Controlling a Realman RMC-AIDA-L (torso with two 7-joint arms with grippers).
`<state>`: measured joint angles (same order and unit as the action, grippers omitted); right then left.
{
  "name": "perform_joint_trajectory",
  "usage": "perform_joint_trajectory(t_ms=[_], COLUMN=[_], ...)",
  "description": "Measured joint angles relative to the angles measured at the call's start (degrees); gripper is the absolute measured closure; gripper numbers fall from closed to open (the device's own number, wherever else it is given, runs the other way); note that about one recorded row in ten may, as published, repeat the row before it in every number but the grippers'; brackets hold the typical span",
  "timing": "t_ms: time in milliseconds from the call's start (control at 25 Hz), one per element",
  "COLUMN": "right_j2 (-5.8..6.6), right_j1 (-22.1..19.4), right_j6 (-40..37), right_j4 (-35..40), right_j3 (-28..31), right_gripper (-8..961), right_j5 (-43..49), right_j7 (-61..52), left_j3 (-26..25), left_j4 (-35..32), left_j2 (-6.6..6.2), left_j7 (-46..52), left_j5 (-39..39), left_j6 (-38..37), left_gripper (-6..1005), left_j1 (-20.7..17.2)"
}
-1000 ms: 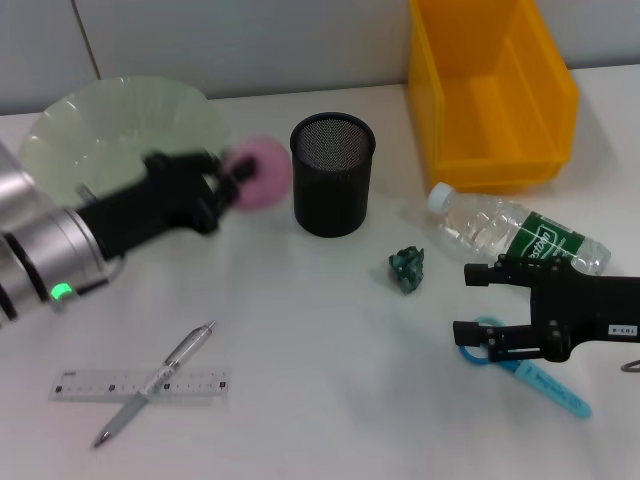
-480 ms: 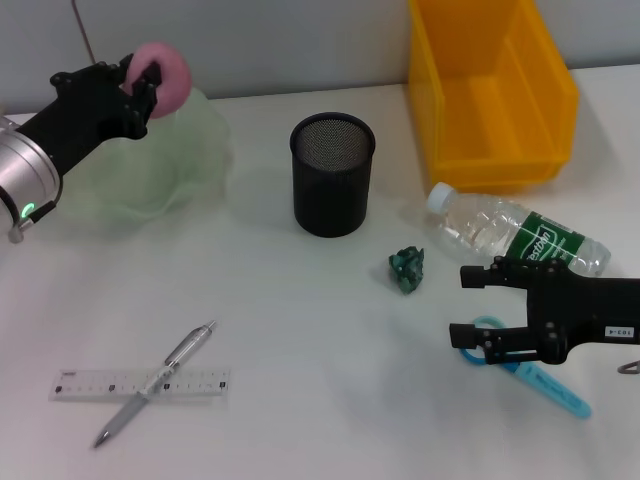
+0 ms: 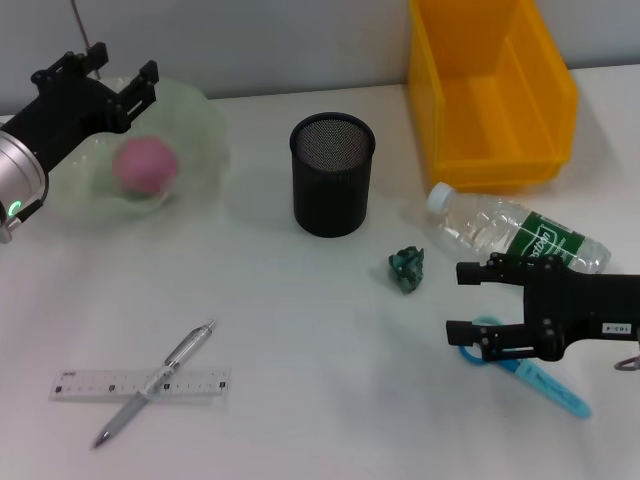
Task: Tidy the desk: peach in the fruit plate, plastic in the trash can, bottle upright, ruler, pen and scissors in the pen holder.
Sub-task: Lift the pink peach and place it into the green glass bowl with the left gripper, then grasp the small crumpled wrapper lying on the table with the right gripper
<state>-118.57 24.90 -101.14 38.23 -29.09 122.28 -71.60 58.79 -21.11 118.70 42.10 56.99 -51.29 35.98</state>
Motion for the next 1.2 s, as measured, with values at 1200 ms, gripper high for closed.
perform_joint_trajectory(t_ms=[1200], right_j2=[3.97], right_j1=[18.3], right_j6=[-6.0], right_j4=[32.9], right_j3=[-16.3], right_gripper=[132], right_j5=[28.8], right_j7=[-61.1], left_j3=[17.0], left_j4=[-5.9], left_j2=[-0.33], left_j7=[5.6], left_j5=[12.7], left_j6=[-21.4], left_gripper=[147], left_j1=[-17.5])
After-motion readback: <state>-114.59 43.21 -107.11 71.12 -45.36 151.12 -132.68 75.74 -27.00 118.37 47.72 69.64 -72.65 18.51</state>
